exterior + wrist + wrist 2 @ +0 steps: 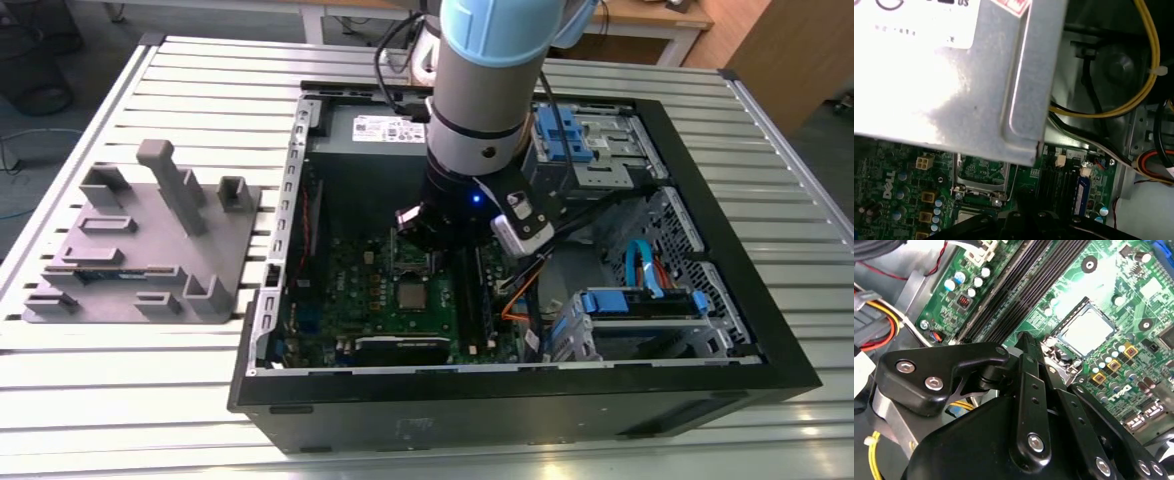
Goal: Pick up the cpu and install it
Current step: 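Close the cpu cover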
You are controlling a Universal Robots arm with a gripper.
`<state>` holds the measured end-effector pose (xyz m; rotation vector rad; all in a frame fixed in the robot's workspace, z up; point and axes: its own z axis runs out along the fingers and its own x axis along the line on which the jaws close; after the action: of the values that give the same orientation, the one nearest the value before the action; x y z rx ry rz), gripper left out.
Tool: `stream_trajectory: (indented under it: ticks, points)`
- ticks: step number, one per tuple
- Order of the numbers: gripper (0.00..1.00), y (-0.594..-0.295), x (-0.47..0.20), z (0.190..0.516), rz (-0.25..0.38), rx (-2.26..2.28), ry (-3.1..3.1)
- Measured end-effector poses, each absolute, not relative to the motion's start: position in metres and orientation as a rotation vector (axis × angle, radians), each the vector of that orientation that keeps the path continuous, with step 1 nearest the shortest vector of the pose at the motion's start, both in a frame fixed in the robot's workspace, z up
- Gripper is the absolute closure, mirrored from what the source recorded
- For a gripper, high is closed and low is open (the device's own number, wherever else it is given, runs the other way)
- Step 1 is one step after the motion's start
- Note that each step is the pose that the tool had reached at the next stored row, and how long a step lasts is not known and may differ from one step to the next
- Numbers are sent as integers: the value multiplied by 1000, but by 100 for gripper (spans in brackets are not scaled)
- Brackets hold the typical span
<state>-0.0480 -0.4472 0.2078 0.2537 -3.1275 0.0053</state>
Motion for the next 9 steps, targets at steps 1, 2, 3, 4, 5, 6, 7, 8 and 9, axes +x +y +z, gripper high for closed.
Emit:
stream_trajectory:
  ticks: [1,2,3,4,5,6,7,8,9]
  points:
    - [89,-447,-48,208,-5,257,-3128]
    - [89,-447,-48,207,-16,258,-3128]
    - [89,-447,-48,207,-24,258,-3129]
    - [89,-446,-48,206,-29,258,-3129]
    - [89,-446,-48,206,-32,258,-3129]
    - [89,-446,-48,206,-34,258,-3129]
    - [89,-445,-48,205,-35,258,-3129]
    - [89,-444,-48,204,-37,258,-3129]
    - [89,-444,-48,204,-38,258,-3129]
